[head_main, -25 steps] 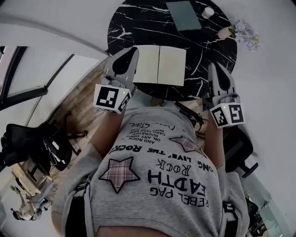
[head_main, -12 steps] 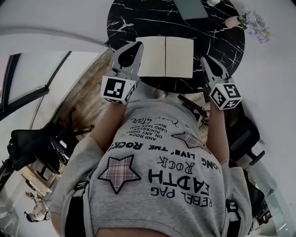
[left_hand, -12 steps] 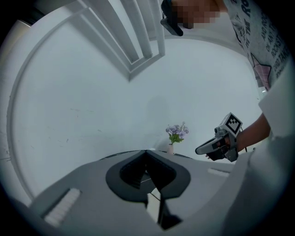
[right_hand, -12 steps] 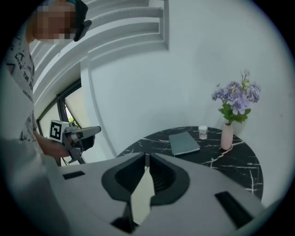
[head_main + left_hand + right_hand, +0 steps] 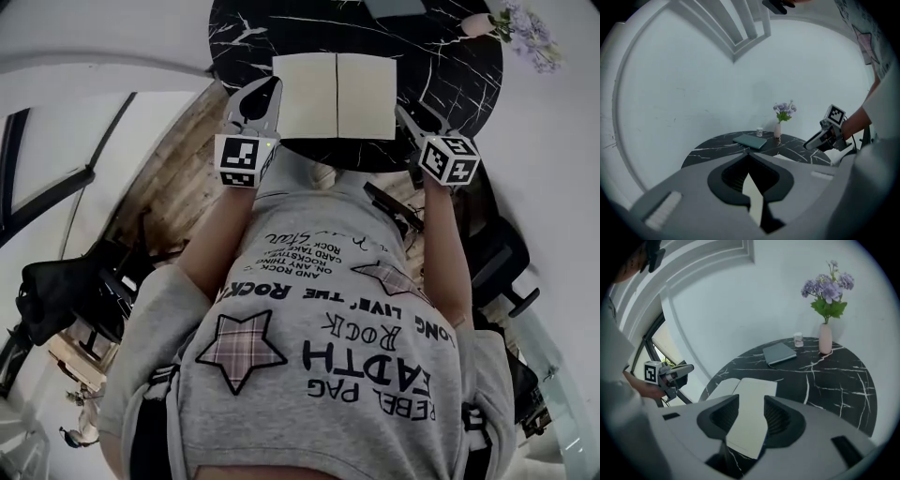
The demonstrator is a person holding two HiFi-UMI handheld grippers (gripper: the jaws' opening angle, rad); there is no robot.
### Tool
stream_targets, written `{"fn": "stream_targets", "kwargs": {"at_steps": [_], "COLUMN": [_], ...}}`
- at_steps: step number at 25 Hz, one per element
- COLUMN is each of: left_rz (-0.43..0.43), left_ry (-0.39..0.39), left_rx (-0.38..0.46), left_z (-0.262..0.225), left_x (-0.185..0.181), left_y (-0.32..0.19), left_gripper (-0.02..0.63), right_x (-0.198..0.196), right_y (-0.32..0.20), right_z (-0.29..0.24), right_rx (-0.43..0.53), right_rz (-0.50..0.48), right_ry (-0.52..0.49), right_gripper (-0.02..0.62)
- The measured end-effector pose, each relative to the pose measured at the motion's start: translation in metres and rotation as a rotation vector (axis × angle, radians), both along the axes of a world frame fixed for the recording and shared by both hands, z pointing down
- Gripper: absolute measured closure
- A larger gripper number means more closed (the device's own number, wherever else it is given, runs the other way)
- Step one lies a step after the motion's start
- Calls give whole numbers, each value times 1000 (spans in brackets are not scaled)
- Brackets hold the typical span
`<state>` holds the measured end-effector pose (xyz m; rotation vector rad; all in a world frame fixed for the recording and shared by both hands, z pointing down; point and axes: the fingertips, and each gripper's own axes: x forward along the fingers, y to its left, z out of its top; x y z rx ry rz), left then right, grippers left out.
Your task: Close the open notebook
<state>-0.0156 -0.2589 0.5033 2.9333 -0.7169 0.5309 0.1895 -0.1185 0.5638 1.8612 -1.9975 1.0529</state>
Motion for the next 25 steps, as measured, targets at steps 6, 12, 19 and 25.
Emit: {"fn": "stream_targets", "kwargs": {"at_steps": [6,12,19,25], "left_rz": [7,41,20,-3], "left_ry": [-71,-142,-158,-161], "left_rx": [-39,-58,-131,-150], "left_z": [38,66,91,99], "left_x": [-7,-4,-9,-14], "left_y": [8,19,22,20], "left_gripper": [597,596,595,591], "right_x": [-5,-11,-24,-23], "right_y": [9,13,18,21], "right_z": [37,66,79,84], "right_rx": [-107,-190,-236,-259], "right_rz": [-21,-60,-91,-83], "right_ry": [-16,17,-18,-14], "right_gripper": [439,423,411,411]}}
